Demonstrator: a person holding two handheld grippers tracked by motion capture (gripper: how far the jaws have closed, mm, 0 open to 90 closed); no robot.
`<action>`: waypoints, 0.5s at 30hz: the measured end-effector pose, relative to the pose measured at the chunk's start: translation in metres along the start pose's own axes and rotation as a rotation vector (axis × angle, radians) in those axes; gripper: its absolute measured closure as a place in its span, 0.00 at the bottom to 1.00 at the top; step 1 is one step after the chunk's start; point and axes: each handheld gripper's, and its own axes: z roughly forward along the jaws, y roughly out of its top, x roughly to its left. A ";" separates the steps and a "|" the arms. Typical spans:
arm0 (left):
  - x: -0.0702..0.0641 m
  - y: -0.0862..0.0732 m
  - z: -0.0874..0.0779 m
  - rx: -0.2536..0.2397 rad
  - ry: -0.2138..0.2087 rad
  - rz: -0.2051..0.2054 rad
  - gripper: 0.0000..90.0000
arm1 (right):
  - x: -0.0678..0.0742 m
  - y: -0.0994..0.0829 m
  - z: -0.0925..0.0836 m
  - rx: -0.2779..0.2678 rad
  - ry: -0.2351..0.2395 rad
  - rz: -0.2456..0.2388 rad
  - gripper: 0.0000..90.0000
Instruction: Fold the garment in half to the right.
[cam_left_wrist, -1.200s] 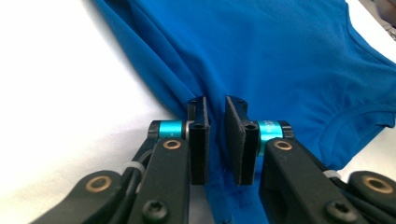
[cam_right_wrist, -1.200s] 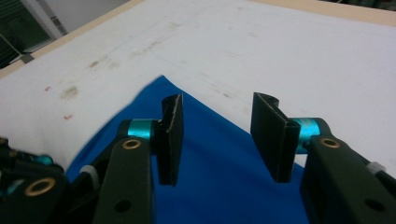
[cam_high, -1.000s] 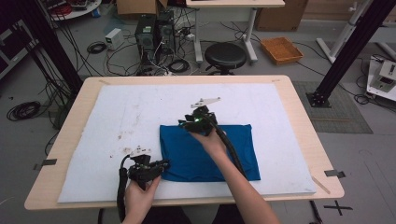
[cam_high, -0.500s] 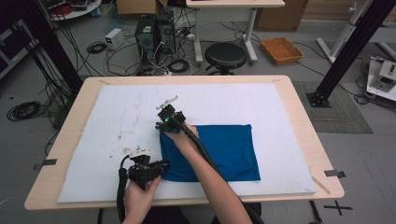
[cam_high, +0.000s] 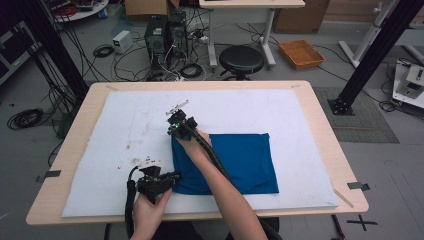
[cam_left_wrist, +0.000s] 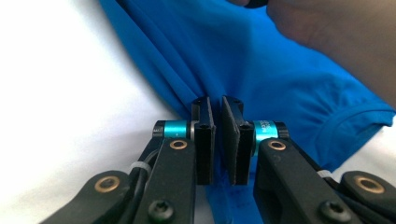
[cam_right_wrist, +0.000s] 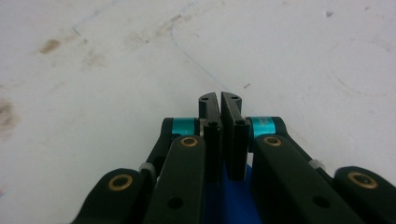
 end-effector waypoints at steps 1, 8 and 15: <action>-0.001 0.001 -0.001 -0.003 -0.005 0.007 0.93 | -0.001 0.001 -0.005 -0.015 0.008 0.008 0.97; -0.026 0.017 -0.011 -0.043 -0.051 0.099 0.93 | -0.021 0.001 -0.048 -0.108 0.083 0.044 0.97; -0.071 0.033 0.009 -0.046 -0.159 0.156 0.93 | -0.056 -0.014 -0.101 -0.160 0.144 0.086 0.98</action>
